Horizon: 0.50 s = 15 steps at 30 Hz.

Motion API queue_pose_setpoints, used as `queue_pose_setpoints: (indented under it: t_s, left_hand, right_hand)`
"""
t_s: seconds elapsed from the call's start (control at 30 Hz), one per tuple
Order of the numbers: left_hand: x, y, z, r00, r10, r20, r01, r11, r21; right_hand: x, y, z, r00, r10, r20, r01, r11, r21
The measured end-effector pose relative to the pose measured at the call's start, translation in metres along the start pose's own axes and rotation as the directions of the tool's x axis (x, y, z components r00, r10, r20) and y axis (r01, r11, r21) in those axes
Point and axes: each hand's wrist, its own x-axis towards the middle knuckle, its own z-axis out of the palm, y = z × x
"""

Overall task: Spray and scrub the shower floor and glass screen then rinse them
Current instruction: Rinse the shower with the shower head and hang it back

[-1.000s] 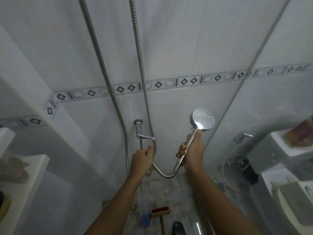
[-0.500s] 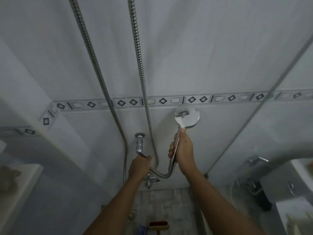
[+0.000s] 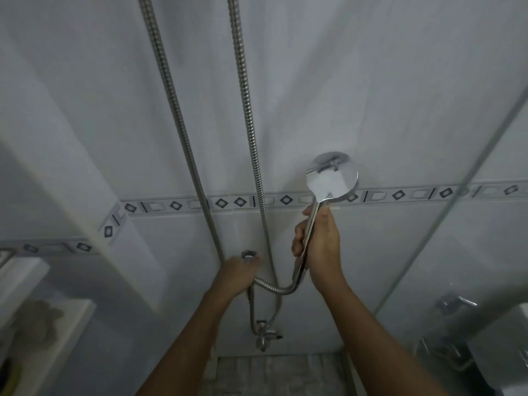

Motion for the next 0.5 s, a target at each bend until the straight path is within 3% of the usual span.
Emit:
queue_pose_setpoints:
  t_s: [0.13, 0.23, 0.5]
  left_hand:
    - [-0.01, 0.056, -0.046, 0.99, 0.127, -0.059, -0.127, 0.992, -0.009]
    - [-0.021, 0.112, -0.087, 0.951, 0.279, -0.133, -0.281, 0.96, 0.006]
    - [-0.058, 0.238, -0.158, 0.762, 0.532, -0.369, -0.607, 0.786, -0.119]
  right_hand:
    - [0.02, -0.047, 0.021, 0.991, -0.039, 0.124, 0.012, 0.976, 0.218]
    - [0.035, -0.109, 0.037, 0.967, -0.194, 0.164, 0.145, 0.952, 0.269]
    - [0.061, -0.275, 0.06, 0.828, -0.551, 0.107, 0.508, 0.816, 0.276]
